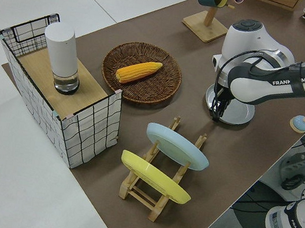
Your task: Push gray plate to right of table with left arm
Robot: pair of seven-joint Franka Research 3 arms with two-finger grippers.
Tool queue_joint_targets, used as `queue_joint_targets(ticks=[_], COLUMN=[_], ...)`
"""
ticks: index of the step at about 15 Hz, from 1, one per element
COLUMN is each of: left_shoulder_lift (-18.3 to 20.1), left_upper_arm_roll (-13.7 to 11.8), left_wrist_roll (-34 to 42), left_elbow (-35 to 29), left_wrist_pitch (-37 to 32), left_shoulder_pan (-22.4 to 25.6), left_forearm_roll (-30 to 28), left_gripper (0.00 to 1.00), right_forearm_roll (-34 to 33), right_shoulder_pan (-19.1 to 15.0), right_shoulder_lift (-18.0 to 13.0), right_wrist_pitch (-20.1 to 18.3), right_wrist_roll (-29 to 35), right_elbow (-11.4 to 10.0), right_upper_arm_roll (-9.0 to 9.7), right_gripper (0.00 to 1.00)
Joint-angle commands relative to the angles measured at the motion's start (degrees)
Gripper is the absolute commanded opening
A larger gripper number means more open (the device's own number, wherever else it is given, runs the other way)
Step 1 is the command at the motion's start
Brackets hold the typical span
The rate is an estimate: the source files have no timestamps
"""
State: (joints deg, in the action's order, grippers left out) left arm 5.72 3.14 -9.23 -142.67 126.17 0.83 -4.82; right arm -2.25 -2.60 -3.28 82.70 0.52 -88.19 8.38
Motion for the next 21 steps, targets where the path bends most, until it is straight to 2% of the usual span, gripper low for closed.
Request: queue_joint_targets(ticks=[1, 4, 6, 7, 8, 14, 16, 21], left_shoulder_lift=[0.0, -0.4, -0.4, -0.4, -0.4, -0.4, -0.4, -0.4], left_upper_arm_roll=[0.4, 0.4, 0.4, 0.5, 0.5, 0.7, 1.3, 6.3], left_wrist_roll=[-3.2, -3.3, -3.3, -3.3, -3.3, -4.3, -4.4, -7.6], left_elbow=[-1.1, -1.1, -1.1, -1.1, -1.1, -1.1, -1.1, -1.1], left_wrist_pitch=[2.4, 2.8, 3.0, 3.0, 3.1, 3.1, 2.7, 2.9], left_shoulder_pan=[-1.3, -1.3, -1.3, -1.3, -1.3, -1.3, -2.2, -2.3], left_forearm_roll=[-0.9, -1.0, -1.0, -1.0, -1.0, -1.2, -3.2, -5.9], left_gripper=[0.24, 0.24, 0.13, 0.04, 0.0, 0.0, 0.0, 0.0], right_forearm_roll=[0.1, 0.1, 0.1, 0.1, 0.1, 0.1, 0.1, 0.1], right_shoulder_pan=[-0.4, -0.4, -0.4, -0.4, -0.4, -0.4, -0.4, -0.4], right_shoulder_lift=[-0.4, -0.4, -0.4, -0.4, -0.4, -0.4, -0.4, -0.4], right_wrist_pitch=[-0.1, -0.1, -0.1, -0.1, -0.1, -0.1, -0.1, -0.1], right_wrist_roll=[-1.1, -1.1, -1.1, -1.1, -1.1, -1.1, -1.1, -1.1], right_elbow=[-0.2, -0.2, -0.2, -0.2, -0.2, -0.2, -0.2, -0.2], right_upper_arm_roll=[0.06, 0.14, 0.05, 0.05, 0.05, 0.14, 0.06, 0.14], right_gripper=[0.996, 0.996, 0.996, 0.996, 0.996, 0.996, 0.996, 0.996])
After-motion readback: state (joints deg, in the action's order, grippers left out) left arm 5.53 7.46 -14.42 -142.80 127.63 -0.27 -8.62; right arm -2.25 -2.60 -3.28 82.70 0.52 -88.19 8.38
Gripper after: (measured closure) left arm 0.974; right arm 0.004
